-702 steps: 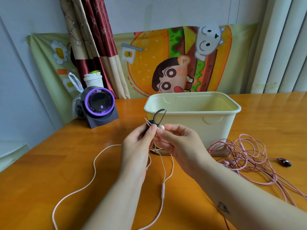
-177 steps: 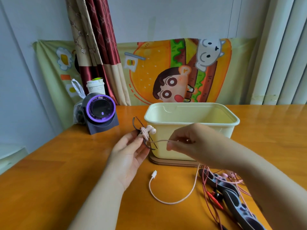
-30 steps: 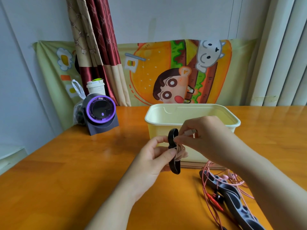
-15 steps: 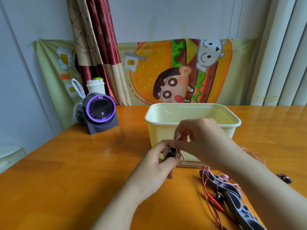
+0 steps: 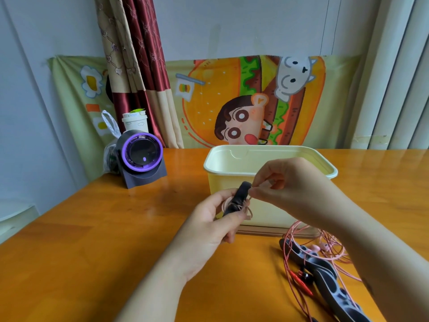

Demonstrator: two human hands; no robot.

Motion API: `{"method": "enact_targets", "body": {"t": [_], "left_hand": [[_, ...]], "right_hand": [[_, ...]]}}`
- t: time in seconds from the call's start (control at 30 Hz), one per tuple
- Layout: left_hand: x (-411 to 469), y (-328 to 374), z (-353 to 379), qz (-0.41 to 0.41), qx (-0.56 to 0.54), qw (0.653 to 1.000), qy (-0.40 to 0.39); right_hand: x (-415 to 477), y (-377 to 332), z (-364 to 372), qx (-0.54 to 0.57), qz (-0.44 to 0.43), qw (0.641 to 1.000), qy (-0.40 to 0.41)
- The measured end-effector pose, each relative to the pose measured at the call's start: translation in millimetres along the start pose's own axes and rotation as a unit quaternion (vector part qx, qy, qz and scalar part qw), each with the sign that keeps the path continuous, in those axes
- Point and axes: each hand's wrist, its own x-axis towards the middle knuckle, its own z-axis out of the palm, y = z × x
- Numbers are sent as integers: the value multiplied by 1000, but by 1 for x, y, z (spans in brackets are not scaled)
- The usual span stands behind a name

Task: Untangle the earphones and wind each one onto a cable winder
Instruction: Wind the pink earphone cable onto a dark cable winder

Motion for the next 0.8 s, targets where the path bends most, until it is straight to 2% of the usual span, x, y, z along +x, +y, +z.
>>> {"method": "enact_targets", "body": {"t": [0.17,0.3,0.57,0.67,0.8], "left_hand": [[1,-1,5,12,89,996,-6],[-1,-2,12,8,118,993,-5],[0,-1,8,-16,83,995,53],[1,1,7,-57,-33,996,67],[5,7,3,-90,-259,958,83]], "right_hand": [[-3,-5,11,-69,-23,997,-3],[-4,-7,22,-91,-32,995,-13],[-4,-7,20,-21,-14,1000,1],[-5,-8,13,23,-12,1000,9],[-7,-14,4,100,-14,995,2]]}}
